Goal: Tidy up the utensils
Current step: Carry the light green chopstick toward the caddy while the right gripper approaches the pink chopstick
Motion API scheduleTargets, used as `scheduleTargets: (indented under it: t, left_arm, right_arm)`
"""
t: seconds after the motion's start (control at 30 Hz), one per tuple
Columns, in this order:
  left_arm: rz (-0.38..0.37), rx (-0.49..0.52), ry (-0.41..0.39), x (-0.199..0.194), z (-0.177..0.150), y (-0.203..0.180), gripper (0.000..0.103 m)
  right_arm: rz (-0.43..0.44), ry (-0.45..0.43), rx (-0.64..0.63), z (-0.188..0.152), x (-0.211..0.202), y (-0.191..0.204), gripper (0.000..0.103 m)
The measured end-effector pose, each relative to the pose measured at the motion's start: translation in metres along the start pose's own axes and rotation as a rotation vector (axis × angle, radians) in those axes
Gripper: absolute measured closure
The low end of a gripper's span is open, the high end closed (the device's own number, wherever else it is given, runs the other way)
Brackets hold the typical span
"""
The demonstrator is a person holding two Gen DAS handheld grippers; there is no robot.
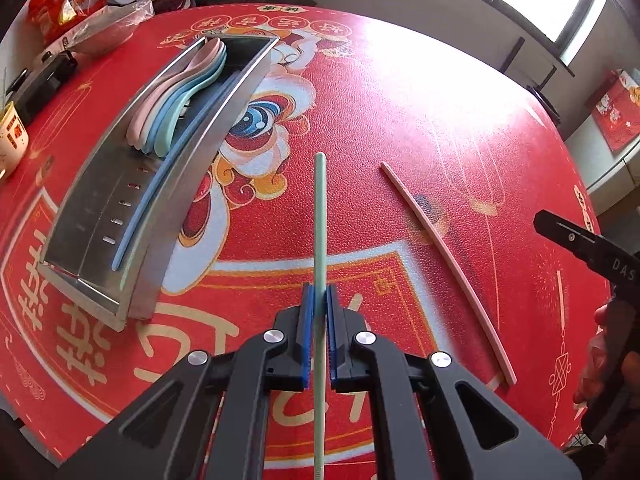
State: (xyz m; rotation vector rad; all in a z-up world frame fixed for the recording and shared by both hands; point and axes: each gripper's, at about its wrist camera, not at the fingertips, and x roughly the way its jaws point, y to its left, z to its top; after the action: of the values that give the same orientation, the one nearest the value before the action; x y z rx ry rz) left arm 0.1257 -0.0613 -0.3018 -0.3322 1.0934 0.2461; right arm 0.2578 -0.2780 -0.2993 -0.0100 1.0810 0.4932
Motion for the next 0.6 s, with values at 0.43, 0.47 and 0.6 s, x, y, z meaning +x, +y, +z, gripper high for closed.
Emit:
scheduleTargets:
  t: [0.43, 0.47, 0.6]
  left_arm:
    - [-0.033, 0.016, -0.047, -0.030, 0.004, 0.016, 0.097]
    - [-0.033, 0.018, -0.049, -0.031, 0.005, 0.017, 0.097]
    - [-0.034, 0.022, -0.042, -0.033, 0.008, 0.023, 0.097]
  right_arm:
    - [0.095, 0.061, -0.064, -0.012, 0.017, 0.028, 0.015]
    - [0.102, 0.068, -0.078, -0.013, 0.019, 0.033, 0.019]
    - [0.134, 0.119, -0.138, -0.018, 0.030, 0.056, 0.041]
